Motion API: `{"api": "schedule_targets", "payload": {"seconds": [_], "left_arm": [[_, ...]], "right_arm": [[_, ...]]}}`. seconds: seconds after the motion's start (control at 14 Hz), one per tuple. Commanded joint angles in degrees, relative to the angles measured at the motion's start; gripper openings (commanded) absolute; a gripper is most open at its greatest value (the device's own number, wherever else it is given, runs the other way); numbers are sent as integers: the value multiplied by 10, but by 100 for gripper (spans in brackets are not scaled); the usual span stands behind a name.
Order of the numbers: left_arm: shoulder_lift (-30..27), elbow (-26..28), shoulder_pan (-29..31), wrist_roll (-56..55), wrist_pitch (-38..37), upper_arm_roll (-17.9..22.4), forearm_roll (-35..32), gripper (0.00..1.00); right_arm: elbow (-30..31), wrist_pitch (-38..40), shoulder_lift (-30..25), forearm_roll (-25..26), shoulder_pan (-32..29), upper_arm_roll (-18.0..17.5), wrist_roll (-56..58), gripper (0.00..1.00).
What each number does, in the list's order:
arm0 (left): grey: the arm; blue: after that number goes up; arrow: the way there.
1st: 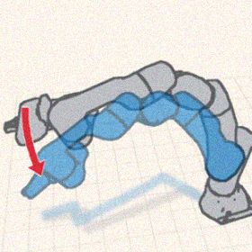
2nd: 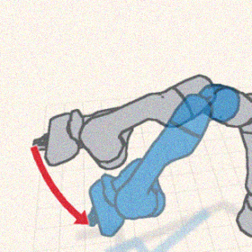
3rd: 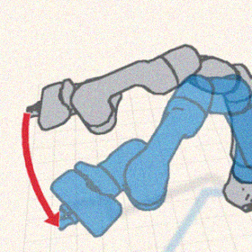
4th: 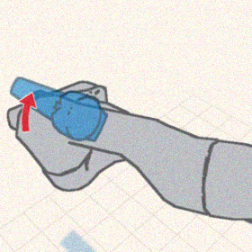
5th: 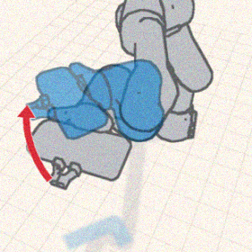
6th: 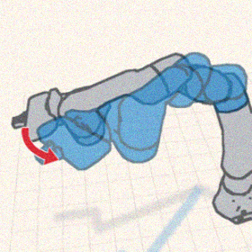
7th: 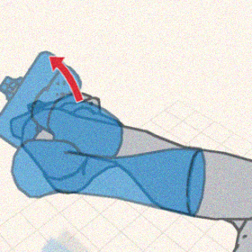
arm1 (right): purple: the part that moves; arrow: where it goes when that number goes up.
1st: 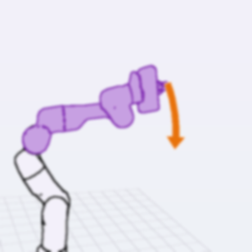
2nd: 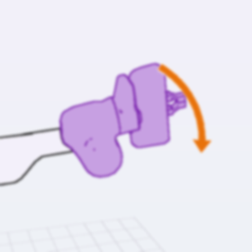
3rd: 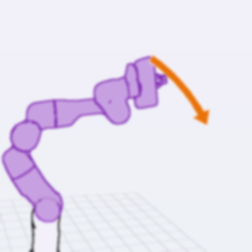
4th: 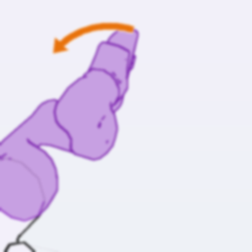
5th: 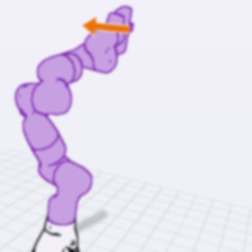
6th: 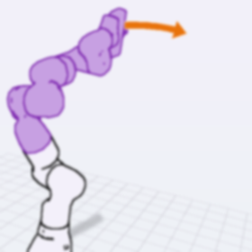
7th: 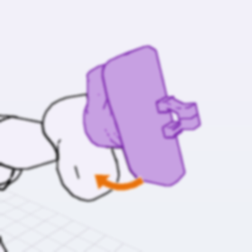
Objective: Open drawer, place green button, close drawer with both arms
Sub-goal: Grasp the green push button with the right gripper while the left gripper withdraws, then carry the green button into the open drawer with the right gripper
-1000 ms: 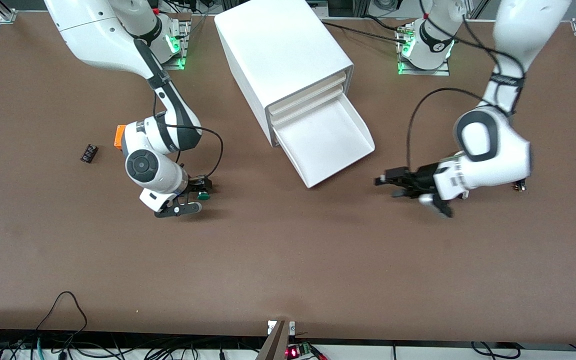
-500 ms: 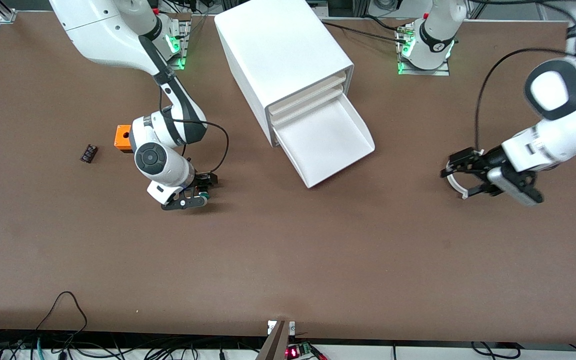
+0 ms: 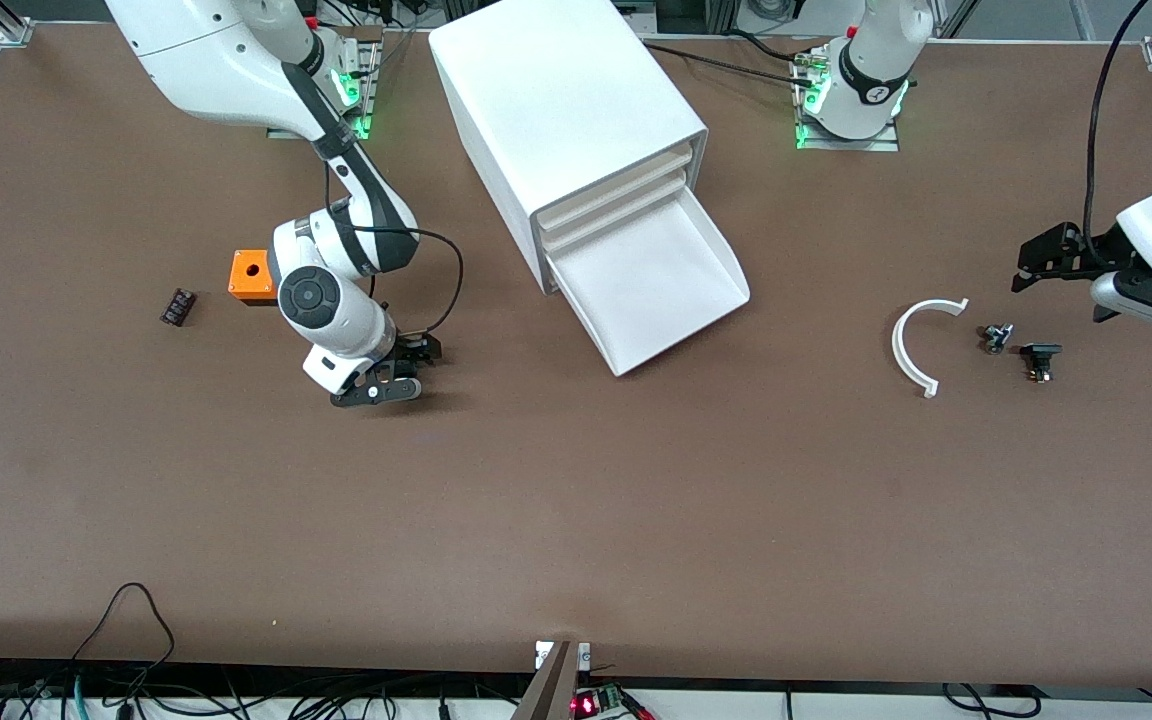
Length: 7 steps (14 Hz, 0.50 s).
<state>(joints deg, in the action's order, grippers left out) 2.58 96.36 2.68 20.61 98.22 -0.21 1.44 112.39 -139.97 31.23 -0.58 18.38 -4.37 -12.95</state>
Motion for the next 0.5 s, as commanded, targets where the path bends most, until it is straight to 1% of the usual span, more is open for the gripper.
{"api": "schedule_targets", "payload": {"seconds": [0.0,0.14,0.21,0.43], "left_arm": [[-2,-23,-3,-81,-31,-4,-36,100],[-15,-21,-3,-127,-34,-1,-36,100],[-17,-20,-3,-139,-37,-1,-36,100],[-40,3,-3,-152,-37,-4,-35,100]], "right_arm": [[20,-16,-11,0,-2,-3,-5,89],[20,-27,-3,0,-2,-3,-1,87],[20,-32,1,0,-2,-3,0,84],[16,-31,2,0,-2,-3,1,67]]}}
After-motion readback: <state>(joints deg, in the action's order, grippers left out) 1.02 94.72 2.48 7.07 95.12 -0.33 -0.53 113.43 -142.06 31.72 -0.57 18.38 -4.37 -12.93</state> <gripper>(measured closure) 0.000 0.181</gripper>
